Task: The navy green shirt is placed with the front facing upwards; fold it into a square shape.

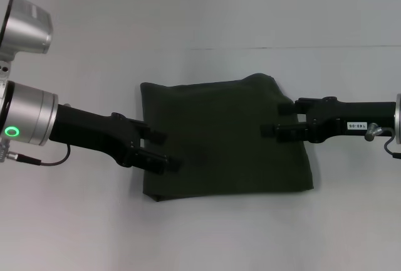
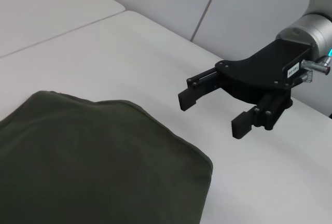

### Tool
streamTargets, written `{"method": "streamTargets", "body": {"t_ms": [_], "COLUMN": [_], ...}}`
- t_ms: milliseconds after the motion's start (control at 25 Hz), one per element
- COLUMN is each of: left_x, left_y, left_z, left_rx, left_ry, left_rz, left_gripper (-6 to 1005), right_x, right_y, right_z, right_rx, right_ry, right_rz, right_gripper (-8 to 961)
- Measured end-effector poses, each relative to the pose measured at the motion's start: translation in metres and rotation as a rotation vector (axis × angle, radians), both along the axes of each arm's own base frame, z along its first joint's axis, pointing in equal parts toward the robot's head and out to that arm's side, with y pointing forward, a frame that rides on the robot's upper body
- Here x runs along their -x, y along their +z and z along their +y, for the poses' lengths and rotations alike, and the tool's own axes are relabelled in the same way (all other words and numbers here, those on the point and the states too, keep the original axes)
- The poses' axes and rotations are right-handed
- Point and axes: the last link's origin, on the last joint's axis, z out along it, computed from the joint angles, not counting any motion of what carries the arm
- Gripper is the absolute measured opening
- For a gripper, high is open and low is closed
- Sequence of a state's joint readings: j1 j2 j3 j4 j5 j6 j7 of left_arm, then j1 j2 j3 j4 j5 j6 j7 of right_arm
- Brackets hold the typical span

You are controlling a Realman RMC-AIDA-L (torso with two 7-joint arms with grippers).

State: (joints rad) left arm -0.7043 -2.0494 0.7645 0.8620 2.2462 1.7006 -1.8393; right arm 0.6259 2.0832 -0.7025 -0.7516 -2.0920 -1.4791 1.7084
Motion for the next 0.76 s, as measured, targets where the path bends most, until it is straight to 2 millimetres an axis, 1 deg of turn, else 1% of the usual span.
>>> {"method": "streamTargets", "body": {"t_ms": [760], "left_x": [-0.0022], "left_y": [-0.0030], "left_z": [-0.0007], "left_rx": [0.005], "left_ry": [-0.001], "left_rz": [-0.009], "left_gripper": [848], "right_x": [0.0012], "right_y": [0.0006], "right_z": [-0.0033], "right_rx": [0.022], "right_ry": [0.008], "right_rz": [0.011], "right_gripper": [912]}}
